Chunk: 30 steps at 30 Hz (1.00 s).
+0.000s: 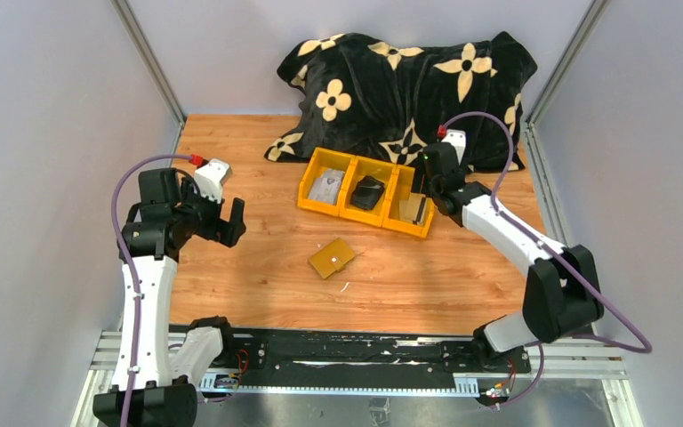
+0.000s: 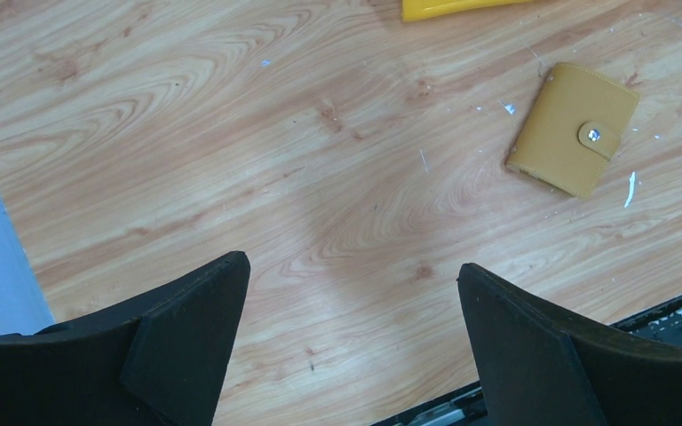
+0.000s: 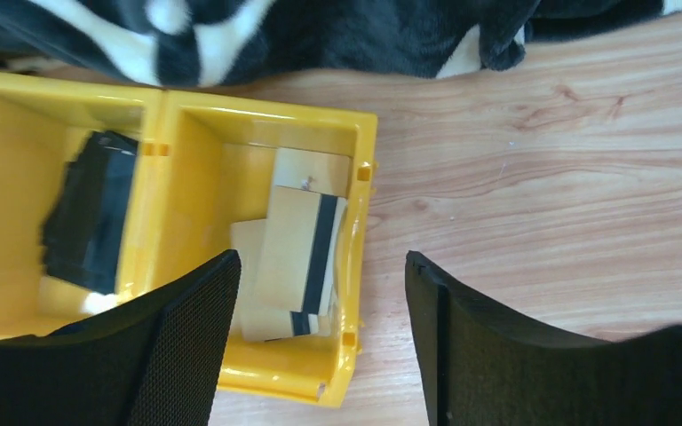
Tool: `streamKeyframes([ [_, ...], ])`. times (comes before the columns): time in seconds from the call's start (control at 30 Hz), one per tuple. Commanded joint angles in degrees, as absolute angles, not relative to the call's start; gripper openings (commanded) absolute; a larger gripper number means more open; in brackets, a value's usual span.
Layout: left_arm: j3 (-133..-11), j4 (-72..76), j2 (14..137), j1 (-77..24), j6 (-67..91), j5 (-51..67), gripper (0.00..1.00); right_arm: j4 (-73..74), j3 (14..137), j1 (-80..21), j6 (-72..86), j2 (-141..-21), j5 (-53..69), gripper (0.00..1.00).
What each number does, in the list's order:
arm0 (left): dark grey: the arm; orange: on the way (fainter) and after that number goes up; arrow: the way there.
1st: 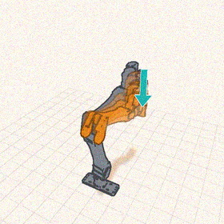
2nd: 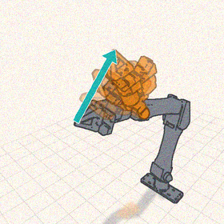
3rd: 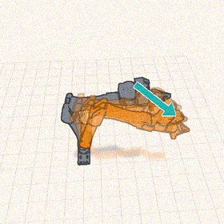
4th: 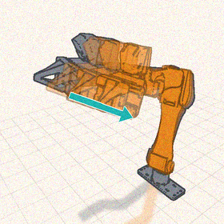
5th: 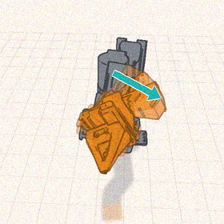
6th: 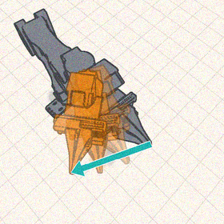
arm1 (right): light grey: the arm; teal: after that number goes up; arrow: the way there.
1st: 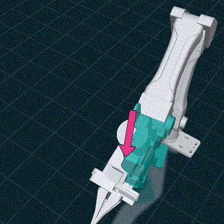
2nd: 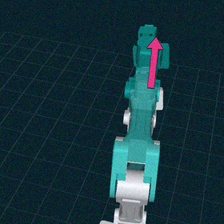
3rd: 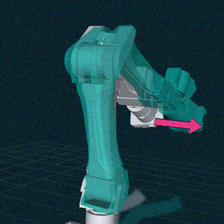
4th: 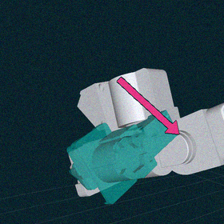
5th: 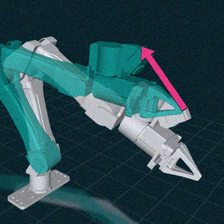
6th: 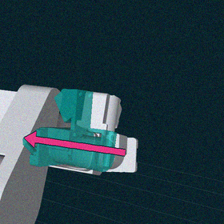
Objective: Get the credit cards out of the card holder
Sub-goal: Move the storage box to the center of the board, then open the card holder at the center of the board.
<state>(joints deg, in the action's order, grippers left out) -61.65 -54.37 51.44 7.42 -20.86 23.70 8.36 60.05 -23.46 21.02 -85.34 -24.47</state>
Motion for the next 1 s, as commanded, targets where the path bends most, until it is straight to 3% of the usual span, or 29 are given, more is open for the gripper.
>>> streamKeyframes([
  [0.0, -63.7, -55.6, 52.0, 7.8, -21.5, 24.8, 1.0, 11.8, 61.1, -27.1, 21.9, -79.6, -19.0, 0.74],
  [0.17, -64.5, -55.6, 52.7, 7.8, -21.2, 25.0, 1.0, 10.2, 60.2, -39.8, 21.9, -79.3, -16.7, 0.81],
  [0.4, -65.3, -56.3, 52.6, 7.8, -20.9, 25.4, 1.0, 8.0, 63.1, -51.4, 22.8, -90.0, -12.6, 0.86],
  [0.67, -65.5, -57.1, 51.7, 7.8, -20.9, 26.4, 1.0, 9.3, 69.6, -53.7, 23.6, -103.0, -10.2, 0.89],
  [0.97, -65.4, -57.5, 51.5, 7.8, -21.1, 27.4, 1.0, 9.6, 70.7, -53.7, 25.4, -108.8, -6.4, 0.91],
])
